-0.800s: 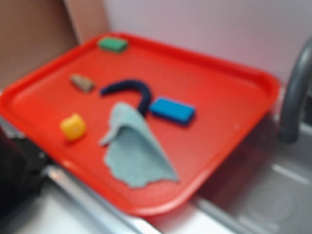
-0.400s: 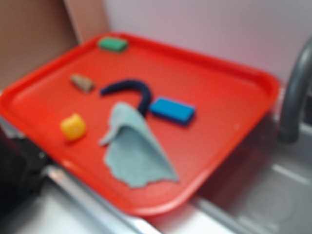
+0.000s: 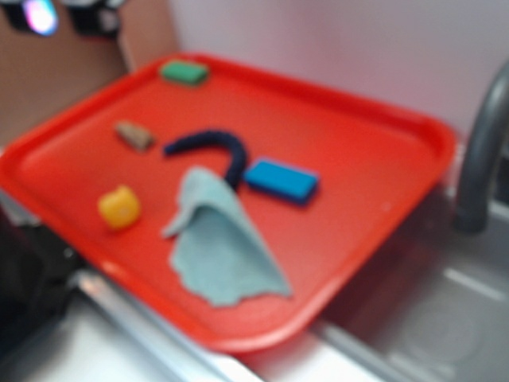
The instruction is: Grab the wood chip.
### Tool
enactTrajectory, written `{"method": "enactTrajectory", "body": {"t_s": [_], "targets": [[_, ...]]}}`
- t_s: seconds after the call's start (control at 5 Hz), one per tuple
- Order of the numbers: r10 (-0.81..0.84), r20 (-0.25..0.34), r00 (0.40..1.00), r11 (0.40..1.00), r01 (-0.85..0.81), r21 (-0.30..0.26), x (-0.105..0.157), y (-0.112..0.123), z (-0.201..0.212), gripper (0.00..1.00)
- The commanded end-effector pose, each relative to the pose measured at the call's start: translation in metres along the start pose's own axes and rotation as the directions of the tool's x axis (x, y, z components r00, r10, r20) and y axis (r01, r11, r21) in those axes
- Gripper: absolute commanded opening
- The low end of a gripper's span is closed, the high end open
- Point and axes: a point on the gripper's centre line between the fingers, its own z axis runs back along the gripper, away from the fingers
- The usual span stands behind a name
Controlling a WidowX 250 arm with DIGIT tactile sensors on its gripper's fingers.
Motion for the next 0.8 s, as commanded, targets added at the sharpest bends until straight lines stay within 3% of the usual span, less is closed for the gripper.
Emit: {"method": "enactTrajectory", "body": {"t_s": [0.0,0.2,0.4,0.6], "targets": [[0.478,0.181,0.859,0.876,-0.481,-0.035,0.018,0.03,-0.033,1.0],[0.561,0.173,0.809,0.824,-0.566,-0.028,0.025,0.018,-0.055,1.0],[0.549,0.124,0.826,0.832,-0.554,0.005,0.026,0.011,-0.081,1.0],[0.521,0.086,0.849,0.853,-0.523,-0.002,0.032,0.001,-0.097,1.0]]}}
